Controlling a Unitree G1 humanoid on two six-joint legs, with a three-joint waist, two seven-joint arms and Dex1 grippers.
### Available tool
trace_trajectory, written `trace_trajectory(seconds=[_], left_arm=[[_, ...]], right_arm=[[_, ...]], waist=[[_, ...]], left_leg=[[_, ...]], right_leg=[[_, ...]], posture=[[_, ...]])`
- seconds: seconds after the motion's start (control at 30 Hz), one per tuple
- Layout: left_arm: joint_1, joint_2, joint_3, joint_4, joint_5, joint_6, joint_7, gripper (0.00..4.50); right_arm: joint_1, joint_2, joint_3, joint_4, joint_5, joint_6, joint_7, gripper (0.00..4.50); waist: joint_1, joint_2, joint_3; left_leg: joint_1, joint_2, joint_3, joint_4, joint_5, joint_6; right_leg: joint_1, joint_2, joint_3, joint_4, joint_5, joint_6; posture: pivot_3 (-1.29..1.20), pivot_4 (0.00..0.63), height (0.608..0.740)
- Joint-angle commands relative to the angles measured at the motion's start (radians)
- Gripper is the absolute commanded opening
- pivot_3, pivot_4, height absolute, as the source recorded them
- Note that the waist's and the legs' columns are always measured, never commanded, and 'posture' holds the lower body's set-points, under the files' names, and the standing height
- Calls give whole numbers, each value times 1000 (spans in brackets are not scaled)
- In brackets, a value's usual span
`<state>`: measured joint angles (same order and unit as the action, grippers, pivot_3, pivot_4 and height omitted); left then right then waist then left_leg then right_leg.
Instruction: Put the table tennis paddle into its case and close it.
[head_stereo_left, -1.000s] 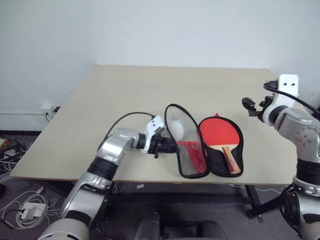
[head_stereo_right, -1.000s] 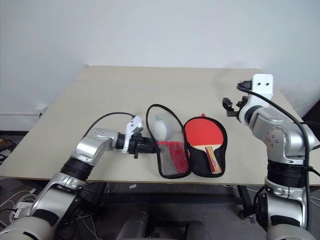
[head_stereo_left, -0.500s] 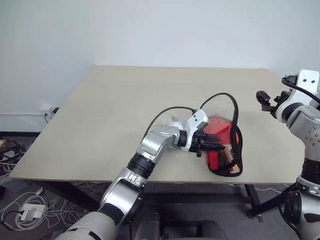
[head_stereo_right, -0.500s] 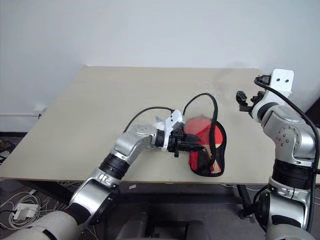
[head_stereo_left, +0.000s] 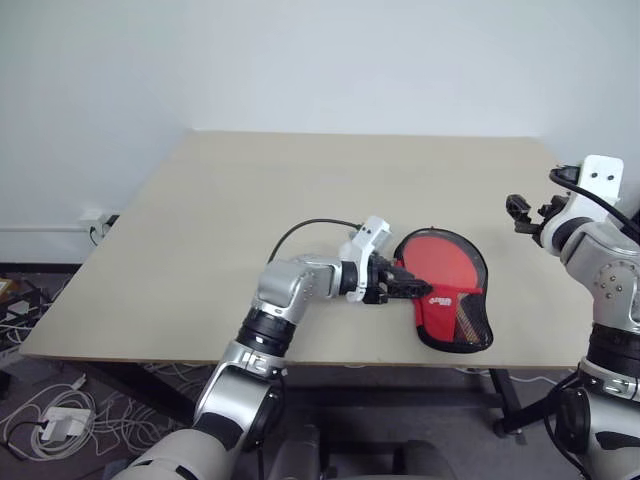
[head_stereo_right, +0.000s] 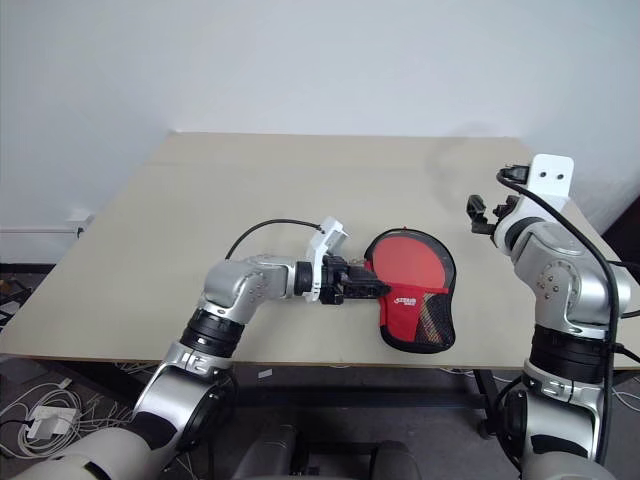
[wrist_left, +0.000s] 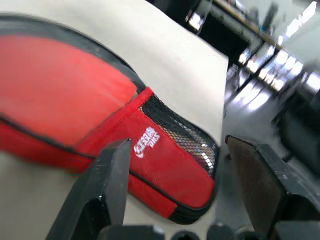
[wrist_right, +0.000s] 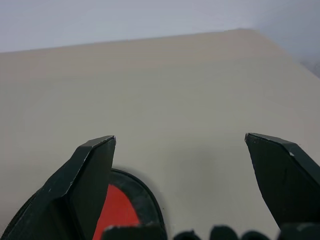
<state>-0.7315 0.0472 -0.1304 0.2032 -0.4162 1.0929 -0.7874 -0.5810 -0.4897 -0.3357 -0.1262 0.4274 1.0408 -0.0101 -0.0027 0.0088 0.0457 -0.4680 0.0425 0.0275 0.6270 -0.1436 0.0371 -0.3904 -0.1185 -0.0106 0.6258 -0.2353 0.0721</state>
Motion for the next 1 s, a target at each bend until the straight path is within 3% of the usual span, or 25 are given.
trace_trajectory(seconds=[0.03, 0.07, 0.1, 0.5, 0.77, 1.0], left_arm=[[-18, -31, 58, -43, -61, 144, 76, 4086], [-18, -43, 77, -38, -73, 177, 96, 4418], [-22, -55, 94, -20, -77, 208, 122, 4470], [-119, -211, 264, 292, -60, 242, 379, 4470], [-209, -266, 365, 532, -102, 172, 442, 4470], [-242, -303, 387, 584, -166, 178, 438, 4470]], right_arm=[[-28, 0, -6, -13, -22, -34, 5, 4500], [-30, 3, -5, -11, -24, -35, 4, 4500], [-32, 6, -4, -10, -26, -36, 3, 4500], [-42, 12, -11, -3, -68, -20, -17, 4500], [-33, 10, -5, -22, -96, -15, -13, 4500], [-29, 15, 2, -30, -115, -14, -15, 4500]], waist=[[1, 0, 0], [1, 0, 0], [1, 0, 0], [0, 0, 0], [1, 0, 0], [3, 0, 0]], left_leg=[[0, 0, -1, 0, 0, 0], [0, 0, -1, 0, 0, 0], [0, 0, -1, 0, 0, 0], [0, -1, -1, 0, -2, -3], [0, -1, -2, 0, -2, -3], [0, -2, -3, 1, -2, -3]], right_leg=[[0, 0, 0, 0, 0, 0], [0, 0, -1, 0, 0, 0], [0, 0, -1, 0, 0, 0], [0, 0, -1, 0, 0, 0], [1, 0, -1, 0, 0, 0], [1, 0, -2, 0, 0, 0]], posture=[[0, 0, 715], [0, 0, 715], [0, 0, 715], [0, 0, 715], [0, 0, 715], [0, 0, 715]])
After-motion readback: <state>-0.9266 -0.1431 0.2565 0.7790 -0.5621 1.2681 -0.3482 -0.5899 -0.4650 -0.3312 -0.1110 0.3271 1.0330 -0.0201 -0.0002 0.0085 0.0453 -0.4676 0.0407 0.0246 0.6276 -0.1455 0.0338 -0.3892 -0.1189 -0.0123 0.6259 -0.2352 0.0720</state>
